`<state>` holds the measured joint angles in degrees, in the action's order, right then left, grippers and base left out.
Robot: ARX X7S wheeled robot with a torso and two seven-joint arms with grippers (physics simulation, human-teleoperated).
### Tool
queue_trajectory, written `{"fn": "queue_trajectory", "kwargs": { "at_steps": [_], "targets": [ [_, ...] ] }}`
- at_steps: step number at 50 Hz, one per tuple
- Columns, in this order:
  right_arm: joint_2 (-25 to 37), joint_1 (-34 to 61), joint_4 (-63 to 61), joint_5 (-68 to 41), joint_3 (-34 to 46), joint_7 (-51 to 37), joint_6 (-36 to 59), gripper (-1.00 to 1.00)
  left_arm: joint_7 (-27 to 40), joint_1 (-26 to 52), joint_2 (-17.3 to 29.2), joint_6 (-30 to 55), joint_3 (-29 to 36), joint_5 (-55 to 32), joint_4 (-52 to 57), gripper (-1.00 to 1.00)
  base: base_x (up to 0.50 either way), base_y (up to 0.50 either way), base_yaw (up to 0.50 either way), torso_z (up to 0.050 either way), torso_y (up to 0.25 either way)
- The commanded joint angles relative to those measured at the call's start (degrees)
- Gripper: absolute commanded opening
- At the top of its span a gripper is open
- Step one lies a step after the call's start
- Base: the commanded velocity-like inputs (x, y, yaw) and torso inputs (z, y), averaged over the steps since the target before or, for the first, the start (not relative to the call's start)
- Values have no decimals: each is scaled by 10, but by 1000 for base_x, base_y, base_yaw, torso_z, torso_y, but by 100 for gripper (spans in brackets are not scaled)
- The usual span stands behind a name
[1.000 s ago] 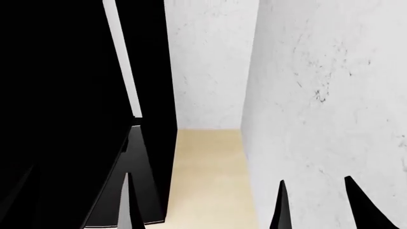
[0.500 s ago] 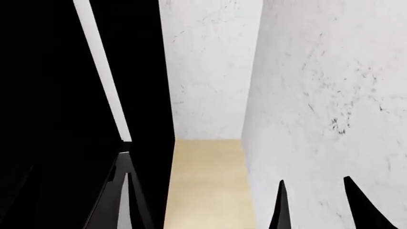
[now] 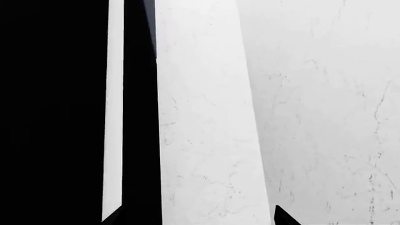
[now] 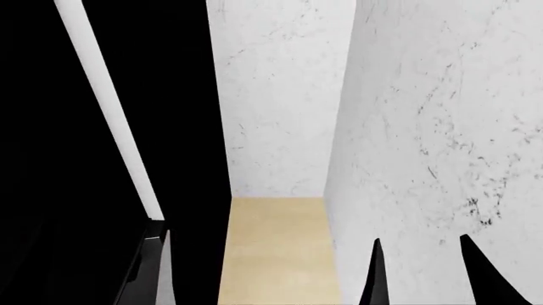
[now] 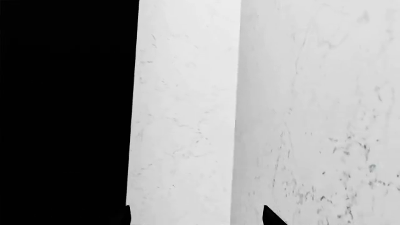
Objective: Close the fridge door
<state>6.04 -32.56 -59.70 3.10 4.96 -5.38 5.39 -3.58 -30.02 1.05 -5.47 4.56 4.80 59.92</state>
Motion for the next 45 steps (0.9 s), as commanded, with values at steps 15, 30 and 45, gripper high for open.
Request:
{"fn": "queue_trajectory", "kwargs": {
  "at_steps": [15,30,45],
  "targets": [
    [1,2,-1,2,6,-8,10,100,115,63,12,60,-55,-83,0,100,0,0,0,0,0],
    [-28,0,-2,10,-4,27,8,100,198,171,24,155,-122,-192,-64,100,0,0,0,0,0],
    [-39,3,-2,9,-12,40,10,100,284,200,4,78,-171,-227,-150,100,0,0,0,0,0]
  ]
}}
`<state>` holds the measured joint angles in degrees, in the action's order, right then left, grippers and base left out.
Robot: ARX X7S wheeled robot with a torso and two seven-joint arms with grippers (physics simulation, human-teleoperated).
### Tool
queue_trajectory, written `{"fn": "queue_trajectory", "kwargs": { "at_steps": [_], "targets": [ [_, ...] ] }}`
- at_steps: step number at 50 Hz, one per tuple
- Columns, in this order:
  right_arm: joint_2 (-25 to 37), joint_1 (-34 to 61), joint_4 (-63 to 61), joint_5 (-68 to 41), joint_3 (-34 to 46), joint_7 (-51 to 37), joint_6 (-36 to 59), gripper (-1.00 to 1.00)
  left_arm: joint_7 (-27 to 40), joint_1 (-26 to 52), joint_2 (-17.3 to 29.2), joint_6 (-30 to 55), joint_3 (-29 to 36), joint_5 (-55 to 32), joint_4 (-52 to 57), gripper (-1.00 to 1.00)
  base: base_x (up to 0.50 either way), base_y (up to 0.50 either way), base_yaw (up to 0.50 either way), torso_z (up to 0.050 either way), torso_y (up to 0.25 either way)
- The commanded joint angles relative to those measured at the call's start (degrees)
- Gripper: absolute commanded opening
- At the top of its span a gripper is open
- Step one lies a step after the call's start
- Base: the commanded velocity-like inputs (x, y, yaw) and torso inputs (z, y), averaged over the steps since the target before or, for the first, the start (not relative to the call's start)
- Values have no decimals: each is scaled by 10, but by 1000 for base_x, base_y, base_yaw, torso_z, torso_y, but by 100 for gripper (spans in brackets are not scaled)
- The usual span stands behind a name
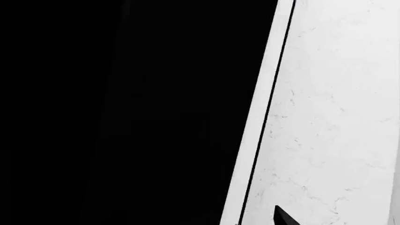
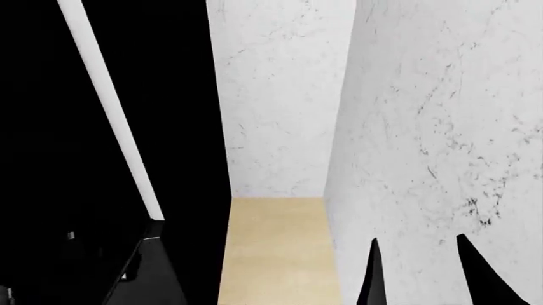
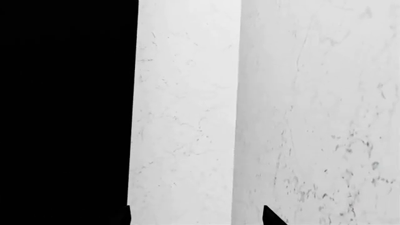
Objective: Close the fridge door
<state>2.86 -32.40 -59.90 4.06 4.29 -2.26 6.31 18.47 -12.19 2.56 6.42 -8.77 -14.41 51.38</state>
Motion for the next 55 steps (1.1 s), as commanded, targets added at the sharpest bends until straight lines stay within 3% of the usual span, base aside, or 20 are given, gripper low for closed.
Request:
{"fn": "queue_trajectory", "kwargs": {
  "at_steps": [1,10,20,27,39,55],
  "targets": [
    [-7,1,0,-1,-5,8,1,100,69,22,-10,-45,-39,-37,-67,100,0,0,0,0,0],
    [-9,0,-1,-7,-11,11,1,100,98,32,9,-53,-57,-81,-77,100,0,0,0,0,0],
    [-11,1,-1,-8,-12,12,3,100,130,76,48,-3,-78,-116,-84,100,0,0,0,0,0],
    [-9,0,-1,-12,-13,11,3,100,146,115,76,26,-109,-138,-144,100,0,0,0,-2,0],
    [-8,2,0,-12,-12,9,6,100,184,196,163,145,-116,-162,-147,100,0,0,0,0,0],
    [-3,2,0,-13,-9,4,9,100,191,209,193,137,-176,-145,-256,100,0,0,0,0,0]
  ]
}}
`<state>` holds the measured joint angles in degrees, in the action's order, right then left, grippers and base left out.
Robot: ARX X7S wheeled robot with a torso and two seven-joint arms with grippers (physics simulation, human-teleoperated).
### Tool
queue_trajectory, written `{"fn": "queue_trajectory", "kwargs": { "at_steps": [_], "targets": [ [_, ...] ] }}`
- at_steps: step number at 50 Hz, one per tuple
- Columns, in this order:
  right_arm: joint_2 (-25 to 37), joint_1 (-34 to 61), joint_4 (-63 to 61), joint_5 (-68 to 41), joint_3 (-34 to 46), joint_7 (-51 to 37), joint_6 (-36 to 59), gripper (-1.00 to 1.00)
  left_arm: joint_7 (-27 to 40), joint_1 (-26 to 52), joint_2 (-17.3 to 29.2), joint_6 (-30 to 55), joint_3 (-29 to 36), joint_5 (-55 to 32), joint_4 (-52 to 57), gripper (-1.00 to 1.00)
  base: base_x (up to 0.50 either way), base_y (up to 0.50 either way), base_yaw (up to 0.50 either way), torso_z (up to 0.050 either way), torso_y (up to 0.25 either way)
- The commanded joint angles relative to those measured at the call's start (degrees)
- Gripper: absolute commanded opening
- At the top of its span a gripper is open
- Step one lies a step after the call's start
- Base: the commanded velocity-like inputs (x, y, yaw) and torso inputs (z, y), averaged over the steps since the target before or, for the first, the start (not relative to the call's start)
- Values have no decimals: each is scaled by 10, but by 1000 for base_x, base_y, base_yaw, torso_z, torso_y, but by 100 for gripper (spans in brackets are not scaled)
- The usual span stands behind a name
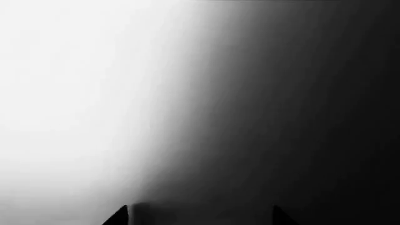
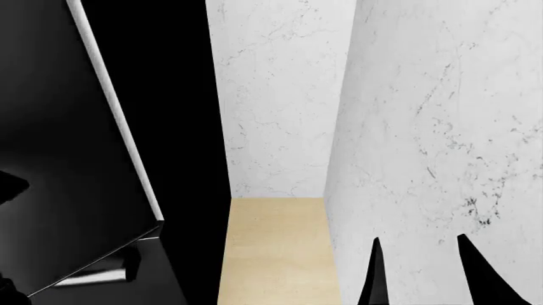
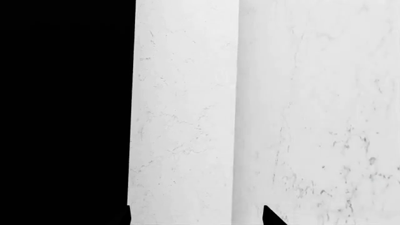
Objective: Close the fridge door
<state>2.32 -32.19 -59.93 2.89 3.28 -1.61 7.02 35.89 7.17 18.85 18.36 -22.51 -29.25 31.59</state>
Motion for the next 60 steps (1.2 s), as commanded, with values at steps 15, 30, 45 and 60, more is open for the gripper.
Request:
{"fn": "queue_trajectory", "kwargs": {
  "at_steps": [15,30,45,60],
  "targets": [
    [6,3,0,-2,3,-8,6,100,1,27,79,62,-54,-16,-102,100,0,0,0,0,0],
    [18,6,2,-5,11,-20,8,100,2,75,192,206,-22,-52,-77,100,0,0,0,0,0],
    [24,10,1,-6,19,-25,11,100,-43,131,291,304,68,-59,-116,100,0,0,0,0,0],
    [28,10,1,-6,23,-31,14,100,-73,150,322,355,120,-76,-118,100,0,0,0,0,0]
  ]
}}
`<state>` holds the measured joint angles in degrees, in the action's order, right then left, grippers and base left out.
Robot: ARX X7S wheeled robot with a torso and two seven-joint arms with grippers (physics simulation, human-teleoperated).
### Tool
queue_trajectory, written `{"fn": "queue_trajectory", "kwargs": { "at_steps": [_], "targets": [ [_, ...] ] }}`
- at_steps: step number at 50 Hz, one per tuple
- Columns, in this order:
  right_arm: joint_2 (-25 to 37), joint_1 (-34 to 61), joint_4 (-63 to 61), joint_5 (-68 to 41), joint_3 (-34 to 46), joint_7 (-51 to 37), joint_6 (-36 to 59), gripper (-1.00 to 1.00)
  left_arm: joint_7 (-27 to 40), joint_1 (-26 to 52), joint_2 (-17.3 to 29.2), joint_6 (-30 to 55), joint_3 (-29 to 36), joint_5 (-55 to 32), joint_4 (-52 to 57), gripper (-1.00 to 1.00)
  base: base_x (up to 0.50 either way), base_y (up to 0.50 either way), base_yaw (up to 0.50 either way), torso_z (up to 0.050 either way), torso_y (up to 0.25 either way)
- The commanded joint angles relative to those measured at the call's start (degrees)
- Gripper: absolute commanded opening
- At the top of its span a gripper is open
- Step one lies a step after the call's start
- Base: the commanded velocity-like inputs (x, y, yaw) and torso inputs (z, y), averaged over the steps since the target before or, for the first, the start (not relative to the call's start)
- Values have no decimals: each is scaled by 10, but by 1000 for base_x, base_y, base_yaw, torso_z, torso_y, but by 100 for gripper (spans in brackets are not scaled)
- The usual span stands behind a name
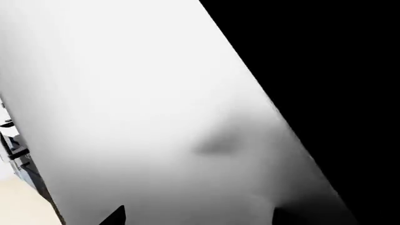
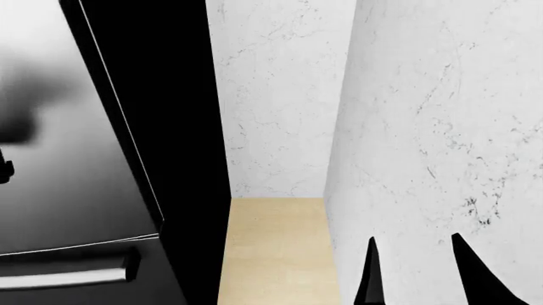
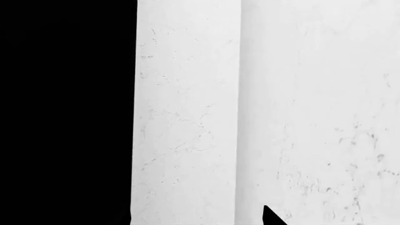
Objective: Close the fridge door
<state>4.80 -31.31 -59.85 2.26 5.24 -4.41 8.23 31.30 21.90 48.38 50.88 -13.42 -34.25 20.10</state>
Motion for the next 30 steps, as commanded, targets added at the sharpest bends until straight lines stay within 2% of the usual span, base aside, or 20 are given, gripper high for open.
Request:
{"fn": "queue_trajectory", "kwargs": {
  "at_steps": [1,13,25,30],
  "targets": [
    [3,1,0,0,3,-3,2,100,-28,0,27,30,28,-27,-3,100,0,0,0,0,0],
    [6,2,0,-2,3,-4,3,100,-47,-49,22,15,21,-33,4,100,0,0,0,0,0],
    [12,4,2,0,11,-12,2,100,-65,-231,-63,-121,-88,-22,77,100,0,0,0,0,0],
    [16,7,5,-2,14,-15,3,100,-67,-297,-122,-198,-112,1,120,100,0,0,0,0,0]
  ]
}}
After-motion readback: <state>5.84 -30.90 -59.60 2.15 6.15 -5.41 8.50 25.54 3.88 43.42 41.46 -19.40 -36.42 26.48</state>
